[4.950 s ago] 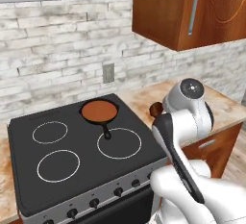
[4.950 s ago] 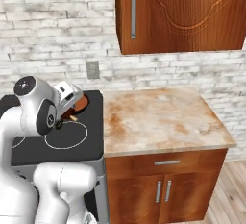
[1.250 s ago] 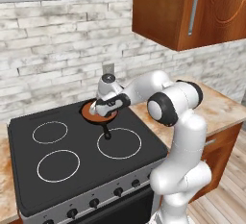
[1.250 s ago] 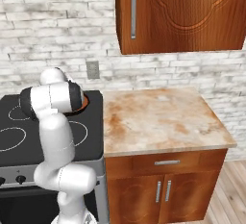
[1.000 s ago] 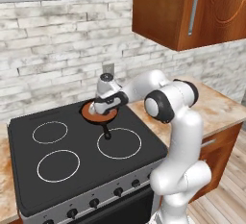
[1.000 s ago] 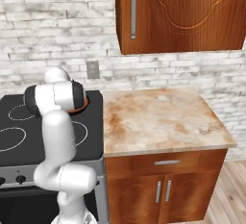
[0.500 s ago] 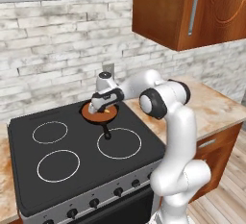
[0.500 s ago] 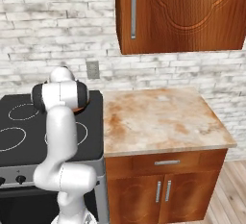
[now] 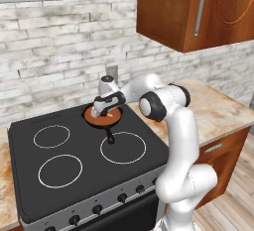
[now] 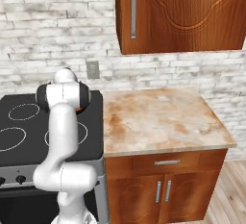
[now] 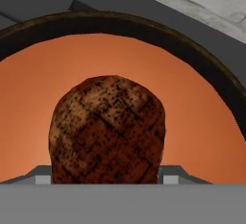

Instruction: Retrieve the steak from the fridge and place it on the saucepan with marinade on the stove.

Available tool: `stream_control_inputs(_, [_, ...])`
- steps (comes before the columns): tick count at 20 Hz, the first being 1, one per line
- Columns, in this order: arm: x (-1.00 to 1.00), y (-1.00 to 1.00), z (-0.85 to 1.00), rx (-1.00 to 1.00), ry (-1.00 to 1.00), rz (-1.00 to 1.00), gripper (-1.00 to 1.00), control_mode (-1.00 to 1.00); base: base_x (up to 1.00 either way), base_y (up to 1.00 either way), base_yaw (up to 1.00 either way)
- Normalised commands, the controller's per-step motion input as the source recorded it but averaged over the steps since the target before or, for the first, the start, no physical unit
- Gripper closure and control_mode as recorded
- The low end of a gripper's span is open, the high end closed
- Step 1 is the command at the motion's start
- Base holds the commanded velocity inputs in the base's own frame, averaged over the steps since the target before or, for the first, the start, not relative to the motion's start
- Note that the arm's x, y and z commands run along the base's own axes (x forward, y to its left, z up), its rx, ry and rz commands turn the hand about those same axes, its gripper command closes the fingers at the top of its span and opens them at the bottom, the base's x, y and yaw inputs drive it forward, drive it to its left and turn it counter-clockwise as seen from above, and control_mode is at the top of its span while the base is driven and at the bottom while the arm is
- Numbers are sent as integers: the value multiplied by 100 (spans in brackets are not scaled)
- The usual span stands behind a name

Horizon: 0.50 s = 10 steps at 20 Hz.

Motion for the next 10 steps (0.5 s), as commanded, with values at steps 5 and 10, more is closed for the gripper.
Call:
stream_control_inputs(5, [14, 0, -13, 0, 0, 0, 100, -100, 0, 0, 0])
stream_control_inputs(10, [4, 0, -1, 0, 0, 0, -100, -100, 0, 0, 0])
